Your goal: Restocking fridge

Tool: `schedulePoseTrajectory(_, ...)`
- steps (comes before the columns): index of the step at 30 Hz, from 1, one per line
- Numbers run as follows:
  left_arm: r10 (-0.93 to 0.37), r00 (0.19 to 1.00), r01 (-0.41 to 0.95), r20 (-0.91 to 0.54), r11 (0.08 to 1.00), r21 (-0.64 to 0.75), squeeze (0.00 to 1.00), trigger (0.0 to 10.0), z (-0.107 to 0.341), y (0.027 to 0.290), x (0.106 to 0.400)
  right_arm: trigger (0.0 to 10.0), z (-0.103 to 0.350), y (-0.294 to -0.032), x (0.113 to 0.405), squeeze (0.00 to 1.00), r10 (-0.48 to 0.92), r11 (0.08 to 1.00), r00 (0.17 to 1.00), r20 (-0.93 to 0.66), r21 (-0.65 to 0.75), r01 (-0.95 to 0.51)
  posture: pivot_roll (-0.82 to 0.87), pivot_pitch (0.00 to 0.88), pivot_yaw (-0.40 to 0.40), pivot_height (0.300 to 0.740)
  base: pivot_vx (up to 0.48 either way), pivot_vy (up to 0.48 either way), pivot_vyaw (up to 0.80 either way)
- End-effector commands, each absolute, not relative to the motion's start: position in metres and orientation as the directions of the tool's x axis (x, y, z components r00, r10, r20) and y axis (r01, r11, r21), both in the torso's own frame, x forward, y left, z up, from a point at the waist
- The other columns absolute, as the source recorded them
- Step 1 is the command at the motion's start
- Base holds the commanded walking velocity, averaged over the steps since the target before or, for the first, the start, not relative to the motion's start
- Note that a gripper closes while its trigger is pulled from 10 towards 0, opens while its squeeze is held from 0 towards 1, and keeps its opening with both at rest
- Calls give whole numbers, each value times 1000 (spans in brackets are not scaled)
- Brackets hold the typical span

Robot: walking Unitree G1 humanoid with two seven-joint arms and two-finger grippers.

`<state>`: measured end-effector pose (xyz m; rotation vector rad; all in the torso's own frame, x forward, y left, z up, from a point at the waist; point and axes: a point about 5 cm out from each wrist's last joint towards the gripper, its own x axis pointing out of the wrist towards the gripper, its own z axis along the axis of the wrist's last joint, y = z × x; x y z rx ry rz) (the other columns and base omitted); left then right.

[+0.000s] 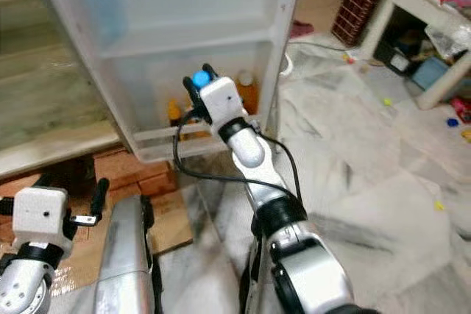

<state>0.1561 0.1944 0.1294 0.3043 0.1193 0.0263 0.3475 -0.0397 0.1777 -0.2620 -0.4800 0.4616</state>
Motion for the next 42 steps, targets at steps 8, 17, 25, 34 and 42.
schedulePoseTrajectory(8, 24, 986, 29, -167, 951, 308, 0, 10000, 138, 194, 136, 10000, 195, -32, 355, 0, 426, 891, 766, 482, -372, -261, 294, 296, -21, 486, 0, 0, 0)
schedulePoseTrajectory(17, 18, 980, 39, -196, 959, 282, 0, 10000, 138, 188, 132, 10000, 140, -43, 355, 0, 289, 952, 921, 262, -182, -247, 284, 318, -23, 486, 0, 0, 0)
schedulePoseTrajectory(25, 39, 980, 16, -197, 963, 270, 0, 10000, 131, 189, 145, 10000, 125, -50, 355, 1000, 313, 945, 935, 166, -155, -289, 244, 289, -38, 486, 0, 0, 0)
schedulePoseTrajectory(34, 146, 976, -89, -163, 945, 316, 0, 10000, 121, 195, 174, 10000, 164, -65, 364, 1000, 388, 921, 860, 332, -182, -345, 180, 201, -61, 486, 0, 0, 0)
schedulePoseTrajectory(42, 130, 985, -89, -117, 947, 309, 0, 10000, 115, 189, 201, 10000, 171, -86, 351, 1000, 467, 884, 802, 373, -181, -431, 113, 88, -68, 486, 0, 0, 0)
